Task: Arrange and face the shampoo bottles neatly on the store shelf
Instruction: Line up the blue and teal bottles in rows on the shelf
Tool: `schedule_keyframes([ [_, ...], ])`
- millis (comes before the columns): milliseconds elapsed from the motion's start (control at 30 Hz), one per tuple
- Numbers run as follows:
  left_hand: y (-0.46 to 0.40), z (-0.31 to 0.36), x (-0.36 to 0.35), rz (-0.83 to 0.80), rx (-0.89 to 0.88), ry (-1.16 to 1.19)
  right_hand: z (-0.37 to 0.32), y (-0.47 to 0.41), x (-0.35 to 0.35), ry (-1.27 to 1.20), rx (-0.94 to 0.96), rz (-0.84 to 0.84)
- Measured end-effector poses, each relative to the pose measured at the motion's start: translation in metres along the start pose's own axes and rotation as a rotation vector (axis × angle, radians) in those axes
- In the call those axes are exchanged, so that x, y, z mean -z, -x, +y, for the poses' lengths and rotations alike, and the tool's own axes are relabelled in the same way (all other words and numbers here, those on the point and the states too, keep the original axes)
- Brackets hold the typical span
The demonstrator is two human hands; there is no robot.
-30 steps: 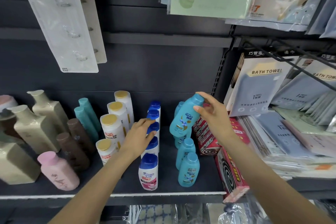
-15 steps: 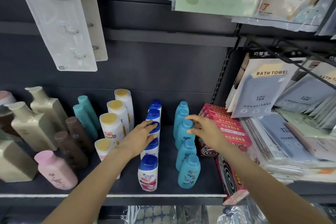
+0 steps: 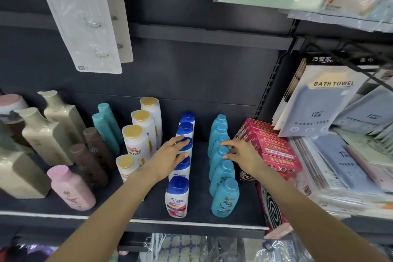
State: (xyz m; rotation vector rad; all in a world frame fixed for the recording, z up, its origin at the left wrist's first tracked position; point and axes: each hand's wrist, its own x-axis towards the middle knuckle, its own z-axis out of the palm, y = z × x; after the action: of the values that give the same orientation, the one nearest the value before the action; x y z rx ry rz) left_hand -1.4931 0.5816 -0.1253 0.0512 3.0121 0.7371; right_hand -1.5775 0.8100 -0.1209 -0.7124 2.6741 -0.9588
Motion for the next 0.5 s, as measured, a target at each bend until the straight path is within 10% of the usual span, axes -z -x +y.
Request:
schedule_keyframes([
  [500, 0.0002, 0.0039, 0.0011, -0.013, 0.029, -0.009, -0.0016, 0.0087, 0.004, -0.066, -0.044, 0.01],
])
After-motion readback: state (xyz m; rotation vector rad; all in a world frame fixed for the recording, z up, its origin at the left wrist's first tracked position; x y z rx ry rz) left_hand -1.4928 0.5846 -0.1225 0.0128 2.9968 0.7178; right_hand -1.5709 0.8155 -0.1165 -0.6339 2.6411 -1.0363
